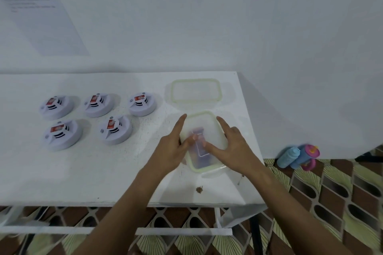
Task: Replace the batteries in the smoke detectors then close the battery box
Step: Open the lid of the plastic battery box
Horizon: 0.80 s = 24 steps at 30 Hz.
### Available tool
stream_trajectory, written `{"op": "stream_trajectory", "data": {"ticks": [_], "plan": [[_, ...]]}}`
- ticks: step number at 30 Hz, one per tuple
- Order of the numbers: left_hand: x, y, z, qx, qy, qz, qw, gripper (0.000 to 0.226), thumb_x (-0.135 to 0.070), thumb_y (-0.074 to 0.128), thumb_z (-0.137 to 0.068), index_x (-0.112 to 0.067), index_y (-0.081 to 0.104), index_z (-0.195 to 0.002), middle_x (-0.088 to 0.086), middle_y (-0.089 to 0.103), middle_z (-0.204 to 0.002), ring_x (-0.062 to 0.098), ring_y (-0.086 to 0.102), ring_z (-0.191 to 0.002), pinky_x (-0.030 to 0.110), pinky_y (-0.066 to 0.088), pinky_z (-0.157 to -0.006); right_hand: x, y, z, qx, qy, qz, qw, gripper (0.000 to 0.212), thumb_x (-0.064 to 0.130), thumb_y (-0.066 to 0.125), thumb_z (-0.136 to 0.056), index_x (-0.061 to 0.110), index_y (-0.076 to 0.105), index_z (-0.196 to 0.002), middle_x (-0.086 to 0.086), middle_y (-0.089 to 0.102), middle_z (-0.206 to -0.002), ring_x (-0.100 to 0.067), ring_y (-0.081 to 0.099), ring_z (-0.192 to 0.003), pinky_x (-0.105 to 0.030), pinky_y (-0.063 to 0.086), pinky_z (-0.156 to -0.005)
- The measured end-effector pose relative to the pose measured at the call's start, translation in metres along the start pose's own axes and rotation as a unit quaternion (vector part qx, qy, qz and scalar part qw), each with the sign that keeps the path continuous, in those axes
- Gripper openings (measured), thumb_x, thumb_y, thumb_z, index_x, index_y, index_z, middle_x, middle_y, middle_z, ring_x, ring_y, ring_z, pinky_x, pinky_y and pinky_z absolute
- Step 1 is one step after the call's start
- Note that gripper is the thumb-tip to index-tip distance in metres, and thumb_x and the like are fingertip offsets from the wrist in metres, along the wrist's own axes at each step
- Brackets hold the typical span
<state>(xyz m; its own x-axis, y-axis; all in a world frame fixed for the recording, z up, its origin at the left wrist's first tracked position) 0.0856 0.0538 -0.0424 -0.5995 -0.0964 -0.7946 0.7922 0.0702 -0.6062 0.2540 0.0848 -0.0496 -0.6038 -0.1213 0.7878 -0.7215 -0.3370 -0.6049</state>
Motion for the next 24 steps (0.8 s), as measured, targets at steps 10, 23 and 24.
{"op": "stream_trajectory", "data": {"ticks": [10,23,24], "plan": [[0.005,0.005,0.004,-0.01,-0.034,0.05,0.998,0.062,-0.049,0.045,-0.096,-0.039,0.017,-0.151,-0.006,0.051,-0.138,0.011,0.051,-0.12,0.023,0.041,-0.095,-0.007,0.019,-0.001,0.017,0.027,-0.074,0.997,0.056,0.052,0.049,-0.098,0.053,0.025,-0.149,0.0,0.041,-0.122,-0.01,0.043,-0.11,-0.026,0.031,-0.098],[0.008,0.008,0.005,-0.017,-0.035,0.083,0.996,0.046,-0.045,0.048,-0.097,-0.045,0.036,-0.141,-0.013,0.048,-0.14,0.003,0.049,-0.115,0.011,0.036,-0.088,0.001,0.017,-0.005,-0.021,-0.006,-0.13,0.991,0.074,0.047,0.066,-0.09,0.043,0.025,-0.151,0.026,0.03,-0.151,0.005,0.029,-0.135,-0.017,0.024,-0.107],[0.009,0.006,0.004,-0.025,-0.033,0.09,0.995,0.048,-0.046,0.051,-0.095,-0.044,0.038,-0.141,-0.013,0.047,-0.142,0.007,0.047,-0.122,0.016,0.037,-0.095,0.001,0.016,-0.004,-0.027,-0.008,-0.129,0.991,0.074,0.048,0.068,-0.089,0.043,0.027,-0.15,0.026,0.032,-0.15,0.004,0.031,-0.135,-0.017,0.025,-0.106]]}}
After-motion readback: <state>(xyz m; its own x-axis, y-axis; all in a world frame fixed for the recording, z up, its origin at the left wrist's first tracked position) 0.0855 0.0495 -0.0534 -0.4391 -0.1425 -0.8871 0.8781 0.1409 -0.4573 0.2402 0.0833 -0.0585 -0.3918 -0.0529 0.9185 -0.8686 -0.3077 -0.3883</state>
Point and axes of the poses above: each hand's wrist, its own z-axis away from the middle knuckle, its own y-axis out of the palm, x = y × z, the point moved 10 cm from there along -z, towards the middle knuckle
